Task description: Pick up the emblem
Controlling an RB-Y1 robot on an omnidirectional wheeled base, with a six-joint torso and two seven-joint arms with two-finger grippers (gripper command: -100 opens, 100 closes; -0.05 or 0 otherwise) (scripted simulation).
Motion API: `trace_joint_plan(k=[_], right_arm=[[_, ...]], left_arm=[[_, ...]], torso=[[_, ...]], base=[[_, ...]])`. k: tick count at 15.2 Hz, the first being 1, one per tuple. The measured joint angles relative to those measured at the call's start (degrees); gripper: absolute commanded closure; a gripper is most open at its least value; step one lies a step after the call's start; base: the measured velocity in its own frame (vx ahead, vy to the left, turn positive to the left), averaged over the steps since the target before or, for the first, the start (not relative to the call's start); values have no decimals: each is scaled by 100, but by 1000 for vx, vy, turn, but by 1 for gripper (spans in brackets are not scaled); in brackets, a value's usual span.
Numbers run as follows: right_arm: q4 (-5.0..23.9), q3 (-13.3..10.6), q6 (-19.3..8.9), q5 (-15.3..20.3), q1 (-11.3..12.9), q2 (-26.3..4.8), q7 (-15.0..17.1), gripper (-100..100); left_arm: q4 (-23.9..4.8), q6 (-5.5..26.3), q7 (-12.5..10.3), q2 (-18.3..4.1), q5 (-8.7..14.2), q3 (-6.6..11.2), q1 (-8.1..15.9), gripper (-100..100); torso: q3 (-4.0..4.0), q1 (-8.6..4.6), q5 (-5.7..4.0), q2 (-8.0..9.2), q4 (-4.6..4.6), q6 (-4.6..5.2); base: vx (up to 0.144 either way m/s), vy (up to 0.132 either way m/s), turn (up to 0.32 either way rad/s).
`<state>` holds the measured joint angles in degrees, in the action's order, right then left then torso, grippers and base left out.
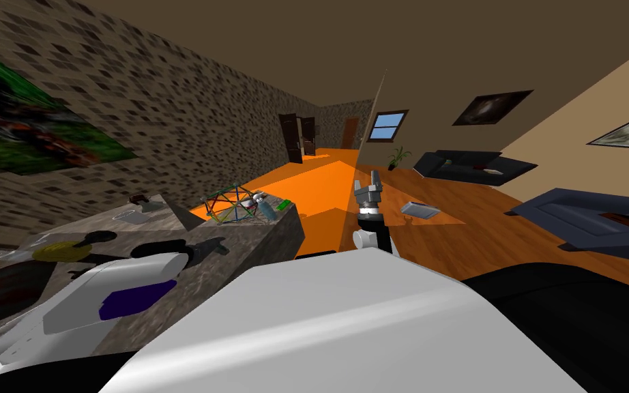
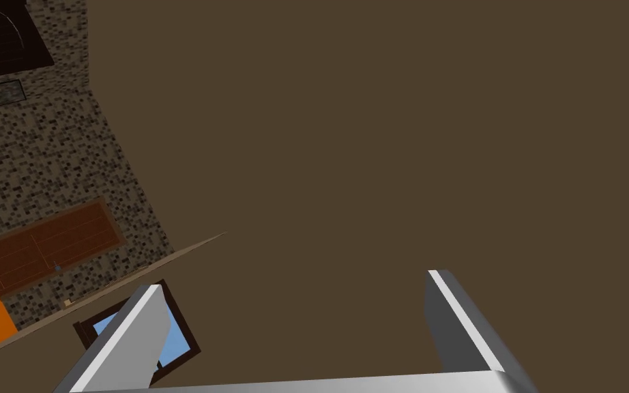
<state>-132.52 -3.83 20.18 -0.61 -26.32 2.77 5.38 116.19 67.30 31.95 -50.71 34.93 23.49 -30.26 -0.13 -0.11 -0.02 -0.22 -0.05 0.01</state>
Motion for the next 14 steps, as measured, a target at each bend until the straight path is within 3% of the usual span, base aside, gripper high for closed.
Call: trace_joint_plan(k=[8,13,14], right_arm=[[0,0,0,0,0,0,0,0],[0,0,0,0,1,-1,0,0],[0,1,0,0,1,0,0,0]], left_arm=[[-141,806,204,-207,266,153,-3,-100],[-427,596,219,-100,103,-28,76,-100],[-443,571,221,-94,95,-36,78,100]], torso=[[0,1,0,1,0,0],[14,25,6,26,5,0],[15,22,6,27,6,-1]], base=[[43,-18,-25],[-8,28,-58],[-3,9,-2]])
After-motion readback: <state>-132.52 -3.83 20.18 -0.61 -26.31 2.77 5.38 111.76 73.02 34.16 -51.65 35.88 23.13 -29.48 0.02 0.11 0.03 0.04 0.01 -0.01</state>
